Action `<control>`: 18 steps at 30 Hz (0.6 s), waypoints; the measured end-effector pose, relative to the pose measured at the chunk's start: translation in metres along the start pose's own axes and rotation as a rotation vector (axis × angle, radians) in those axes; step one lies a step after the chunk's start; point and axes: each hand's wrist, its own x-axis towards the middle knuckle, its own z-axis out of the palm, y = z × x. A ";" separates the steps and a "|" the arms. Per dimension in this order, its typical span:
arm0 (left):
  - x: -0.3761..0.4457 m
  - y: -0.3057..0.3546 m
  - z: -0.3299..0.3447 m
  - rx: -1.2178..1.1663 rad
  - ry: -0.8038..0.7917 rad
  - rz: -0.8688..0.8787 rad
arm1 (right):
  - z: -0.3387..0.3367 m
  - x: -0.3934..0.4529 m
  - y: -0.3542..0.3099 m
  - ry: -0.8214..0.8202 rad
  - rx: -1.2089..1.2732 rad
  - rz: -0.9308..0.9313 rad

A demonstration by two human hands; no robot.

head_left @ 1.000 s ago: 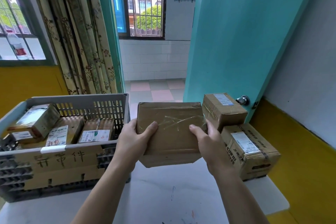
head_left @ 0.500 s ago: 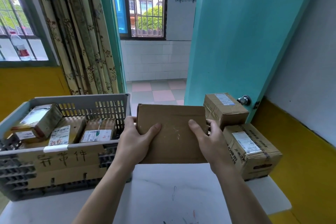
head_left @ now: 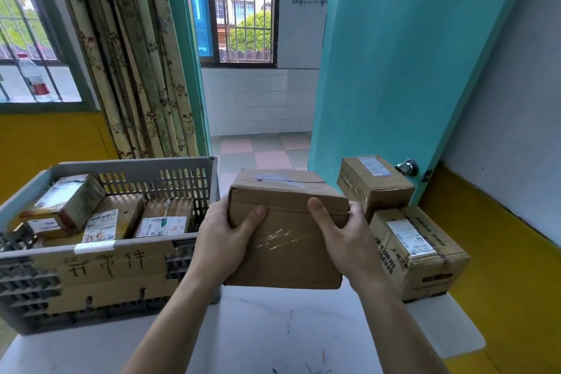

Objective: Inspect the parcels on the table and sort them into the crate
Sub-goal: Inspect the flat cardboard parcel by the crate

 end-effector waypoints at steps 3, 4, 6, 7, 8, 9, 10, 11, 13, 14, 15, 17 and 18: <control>-0.003 0.000 -0.001 -0.005 0.012 0.040 | 0.000 -0.002 0.002 0.047 -0.018 -0.039; -0.004 0.002 -0.001 -0.013 0.009 0.048 | 0.000 -0.003 0.004 0.053 -0.012 -0.052; -0.005 0.008 -0.002 -0.047 -0.005 0.020 | 0.000 -0.004 0.008 0.054 0.004 -0.065; -0.006 0.011 -0.002 -0.060 -0.010 -0.020 | 0.001 -0.006 0.009 0.041 0.012 -0.075; -0.005 0.014 -0.003 -0.057 -0.009 -0.066 | 0.002 -0.008 0.009 0.027 0.017 -0.085; -0.004 0.015 -0.004 -0.047 0.004 -0.102 | 0.002 -0.009 0.009 0.019 0.022 -0.093; -0.002 0.015 -0.004 -0.043 0.025 -0.120 | 0.003 -0.010 0.008 0.014 0.030 -0.094; 0.000 0.014 -0.005 -0.047 0.045 -0.128 | 0.002 -0.010 0.007 0.004 0.039 -0.086; 0.002 0.012 -0.004 -0.050 0.052 -0.127 | 0.000 -0.011 0.002 -0.013 0.064 -0.041; 0.001 0.011 -0.003 -0.050 0.047 -0.123 | 0.000 -0.009 0.001 -0.002 0.070 -0.018; 0.000 0.010 -0.002 -0.055 0.044 -0.120 | 0.000 -0.008 0.002 0.020 0.066 -0.008; -0.003 0.010 0.000 -0.093 0.039 -0.116 | 0.001 -0.006 0.001 0.072 0.053 -0.006; -0.003 0.012 0.001 -0.118 0.033 -0.120 | 0.001 -0.006 0.001 0.090 0.057 -0.001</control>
